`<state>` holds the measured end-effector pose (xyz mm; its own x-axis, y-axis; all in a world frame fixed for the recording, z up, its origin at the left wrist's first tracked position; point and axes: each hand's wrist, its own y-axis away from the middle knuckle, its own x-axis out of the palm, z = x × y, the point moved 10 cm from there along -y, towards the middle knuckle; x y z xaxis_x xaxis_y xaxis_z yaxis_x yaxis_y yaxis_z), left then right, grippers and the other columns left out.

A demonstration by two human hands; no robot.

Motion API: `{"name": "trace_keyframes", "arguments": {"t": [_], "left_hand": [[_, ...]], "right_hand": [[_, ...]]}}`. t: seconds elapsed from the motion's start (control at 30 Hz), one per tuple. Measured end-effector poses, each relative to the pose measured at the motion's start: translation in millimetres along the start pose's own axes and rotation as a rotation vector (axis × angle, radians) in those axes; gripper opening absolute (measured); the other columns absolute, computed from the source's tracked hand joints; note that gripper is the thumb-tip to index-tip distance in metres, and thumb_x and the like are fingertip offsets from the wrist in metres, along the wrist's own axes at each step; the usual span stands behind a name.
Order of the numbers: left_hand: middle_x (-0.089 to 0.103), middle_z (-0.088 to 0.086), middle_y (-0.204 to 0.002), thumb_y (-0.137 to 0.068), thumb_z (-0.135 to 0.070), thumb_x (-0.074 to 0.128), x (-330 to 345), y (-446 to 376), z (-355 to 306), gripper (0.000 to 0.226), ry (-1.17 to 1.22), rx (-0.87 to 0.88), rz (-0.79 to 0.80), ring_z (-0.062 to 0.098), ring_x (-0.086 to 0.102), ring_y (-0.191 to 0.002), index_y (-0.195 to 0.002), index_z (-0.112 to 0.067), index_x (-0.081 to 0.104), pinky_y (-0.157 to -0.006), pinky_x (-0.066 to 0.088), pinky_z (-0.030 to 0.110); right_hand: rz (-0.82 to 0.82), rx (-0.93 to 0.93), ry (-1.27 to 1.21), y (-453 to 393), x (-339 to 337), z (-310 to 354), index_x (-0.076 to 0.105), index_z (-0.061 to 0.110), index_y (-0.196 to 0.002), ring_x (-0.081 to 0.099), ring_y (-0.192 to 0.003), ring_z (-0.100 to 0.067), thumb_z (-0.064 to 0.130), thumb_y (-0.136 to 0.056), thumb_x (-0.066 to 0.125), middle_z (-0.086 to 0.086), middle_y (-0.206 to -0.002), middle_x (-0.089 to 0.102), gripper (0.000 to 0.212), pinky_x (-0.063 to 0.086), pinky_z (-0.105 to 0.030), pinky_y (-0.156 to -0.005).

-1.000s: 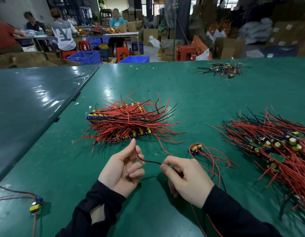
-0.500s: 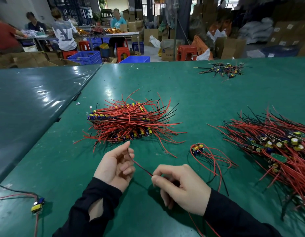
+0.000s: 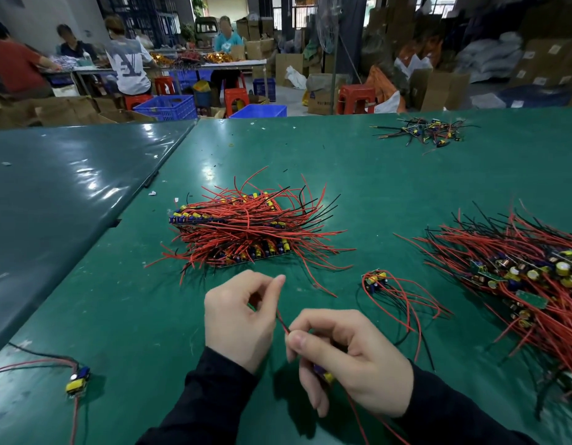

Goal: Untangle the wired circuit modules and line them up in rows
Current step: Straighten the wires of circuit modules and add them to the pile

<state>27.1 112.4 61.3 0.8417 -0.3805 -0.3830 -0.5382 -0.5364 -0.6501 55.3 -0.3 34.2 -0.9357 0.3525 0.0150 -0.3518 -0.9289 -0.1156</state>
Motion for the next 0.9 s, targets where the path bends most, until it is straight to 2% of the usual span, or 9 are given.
{"name": "trace_keyframes", "arguments": {"t": [0.1, 0.23, 0.33, 0.4, 0.47, 0.6, 0.73, 0.8, 0.9], "left_hand": [[0.050, -0.006, -0.048, -0.082, -0.023, 0.066, -3, -1, 3, 0.029, -0.025, 0.019, -0.022, 0.007, 0.046, -0.047, -0.055, -0.015, 0.059, -0.052, 0.041, 0.026], [0.050, -0.004, -0.047, -0.083, -0.022, 0.067, -9, -3, 2, 0.031, -0.027, -0.011, -0.051, 0.009, 0.045, -0.046, -0.055, -0.014, 0.057, -0.050, 0.037, 0.019], [0.054, 0.000, -0.046, -0.086, -0.015, 0.068, -2, -5, 23, 0.028, 0.237, -0.259, -0.023, 0.011, 0.048, -0.043, -0.058, -0.012, 0.062, -0.044, 0.038, 0.019], [0.060, -0.001, -0.051, -0.087, -0.015, 0.063, 6, -3, 40, 0.022, 0.483, -0.479, 0.013, 0.011, 0.052, -0.045, -0.065, -0.009, 0.067, -0.040, 0.038, 0.017], [0.066, -0.002, -0.057, -0.087, -0.017, 0.060, 11, -1, 48, 0.019, 0.630, -0.611, 0.037, 0.008, 0.057, -0.048, -0.072, -0.008, 0.067, -0.039, 0.040, 0.015], [0.071, 0.001, -0.064, -0.072, -0.025, 0.063, 25, 5, 50, 0.019, 0.813, -0.769, 0.127, 0.005, 0.063, -0.052, -0.079, -0.009, 0.068, -0.043, 0.045, 0.012], [0.072, 0.005, -0.069, -0.062, -0.005, 0.064, 44, 14, 45, 0.020, 1.031, -0.907, 0.275, 0.009, 0.067, -0.056, -0.079, -0.007, 0.074, -0.049, 0.051, 0.013], [0.072, 0.007, -0.072, -0.058, 0.000, 0.064, 46, 14, 41, 0.022, 1.107, -0.911, 0.307, 0.011, 0.069, -0.061, -0.075, -0.006, 0.076, -0.051, 0.053, 0.014], [0.073, 0.010, -0.076, -0.059, 0.003, 0.063, 42, 10, 41, 0.027, 1.085, -0.853, 0.259, 0.015, 0.071, -0.066, -0.085, -0.001, 0.068, -0.052, 0.054, 0.016]], "right_hand": [[0.016, 0.017, -0.012, -1, 2, -4, 0.056, 0.020, -0.078, 0.050, -0.037, -0.012, 0.020, -0.095, 0.047, -0.002, -0.049, 0.058, 0.020, 0.038, -0.019, -0.041], [0.095, 0.049, -0.025, -1, 11, -11, 0.053, 0.015, -0.081, 0.050, -0.038, -0.010, 0.019, -0.097, 0.045, -0.002, -0.050, 0.057, 0.019, 0.038, -0.019, -0.042], [0.102, 0.071, -0.061, -2, 11, -14, 0.052, 0.014, -0.080, 0.051, -0.036, -0.008, 0.019, -0.097, 0.043, -0.001, -0.049, 0.058, 0.020, 0.038, -0.017, -0.042], [0.045, 0.096, -0.099, -4, 3, -17, 0.052, 0.014, -0.079, 0.052, -0.035, -0.009, 0.018, -0.097, 0.043, -0.001, -0.048, 0.058, 0.021, 0.036, -0.017, -0.040], [-0.043, 0.145, -0.118, -6, -10, -24, 0.051, 0.013, -0.077, 0.051, -0.033, -0.009, 0.016, -0.099, 0.043, -0.002, -0.045, 0.056, 0.023, 0.031, -0.018, -0.038], [-0.115, 0.229, -0.226, -8, -23, -34, 0.052, 0.011, -0.074, 0.048, -0.030, -0.012, 0.028, -0.084, 0.049, -0.004, -0.042, 0.052, 0.020, 0.031, -0.019, -0.036], [-0.101, 0.313, -0.462, -6, -19, -36, 0.052, 0.009, -0.074, 0.041, -0.028, -0.011, 0.027, -0.080, 0.053, -0.002, -0.040, 0.046, 0.019, 0.035, -0.017, -0.036], [-0.115, 0.350, -0.576, -5, -20, -37, 0.054, 0.011, -0.074, 0.037, -0.028, -0.011, 0.026, -0.081, 0.053, 0.000, -0.039, 0.042, 0.016, 0.034, -0.018, -0.036], [-0.099, 0.353, -0.612, -5, -19, -35, 0.054, 0.012, -0.074, 0.036, -0.028, -0.010, 0.026, -0.083, 0.051, 0.001, -0.039, 0.041, 0.016, 0.034, -0.018, -0.035]]}}
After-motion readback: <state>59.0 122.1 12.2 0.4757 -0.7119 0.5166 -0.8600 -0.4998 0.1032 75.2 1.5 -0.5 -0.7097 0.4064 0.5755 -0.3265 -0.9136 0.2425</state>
